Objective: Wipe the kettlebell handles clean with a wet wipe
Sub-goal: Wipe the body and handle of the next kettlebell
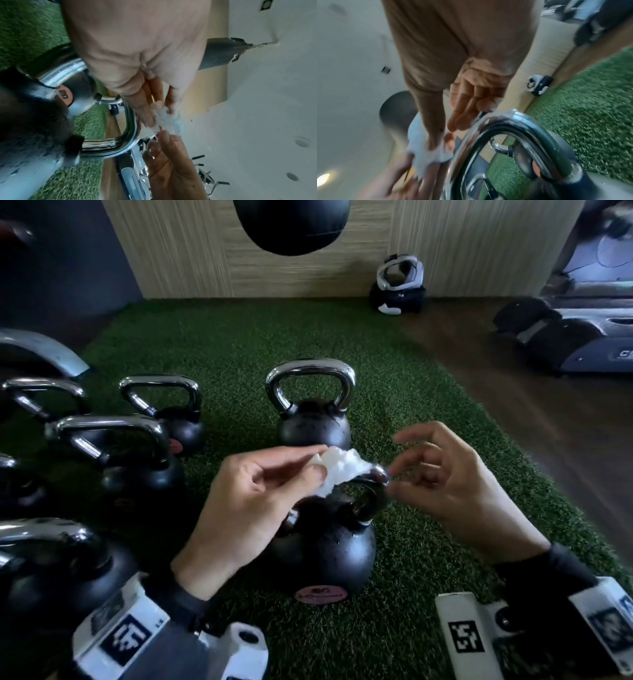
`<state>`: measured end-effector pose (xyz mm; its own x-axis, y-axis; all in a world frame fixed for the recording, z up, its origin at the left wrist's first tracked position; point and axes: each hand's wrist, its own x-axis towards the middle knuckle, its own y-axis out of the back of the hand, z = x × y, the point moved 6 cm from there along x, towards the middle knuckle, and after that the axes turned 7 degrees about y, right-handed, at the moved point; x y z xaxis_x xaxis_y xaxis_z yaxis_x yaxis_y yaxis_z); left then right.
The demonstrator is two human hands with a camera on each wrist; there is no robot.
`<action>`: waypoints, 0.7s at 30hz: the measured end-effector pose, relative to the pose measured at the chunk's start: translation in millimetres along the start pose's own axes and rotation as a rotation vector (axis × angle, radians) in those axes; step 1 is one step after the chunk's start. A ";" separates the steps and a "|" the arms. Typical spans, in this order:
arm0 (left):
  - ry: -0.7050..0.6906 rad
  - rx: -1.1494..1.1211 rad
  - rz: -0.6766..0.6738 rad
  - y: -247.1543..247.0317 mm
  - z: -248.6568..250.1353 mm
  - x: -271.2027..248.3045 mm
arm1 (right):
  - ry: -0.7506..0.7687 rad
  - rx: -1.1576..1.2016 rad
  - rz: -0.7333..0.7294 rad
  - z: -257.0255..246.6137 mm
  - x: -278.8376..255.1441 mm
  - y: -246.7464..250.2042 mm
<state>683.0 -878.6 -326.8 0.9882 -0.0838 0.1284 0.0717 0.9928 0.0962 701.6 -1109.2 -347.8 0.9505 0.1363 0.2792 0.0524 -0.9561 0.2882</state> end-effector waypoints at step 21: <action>-0.510 0.875 0.246 28.8 -2.4 5.8 | -0.104 0.121 0.147 118.4 -19.5 -70.9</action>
<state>691.1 -850.3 -325.7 0.7732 -0.1160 0.6235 -0.4485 0.5950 0.6669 715.5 -1074.7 -482.1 0.9768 -0.0284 0.2124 -0.0585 -0.9888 0.1372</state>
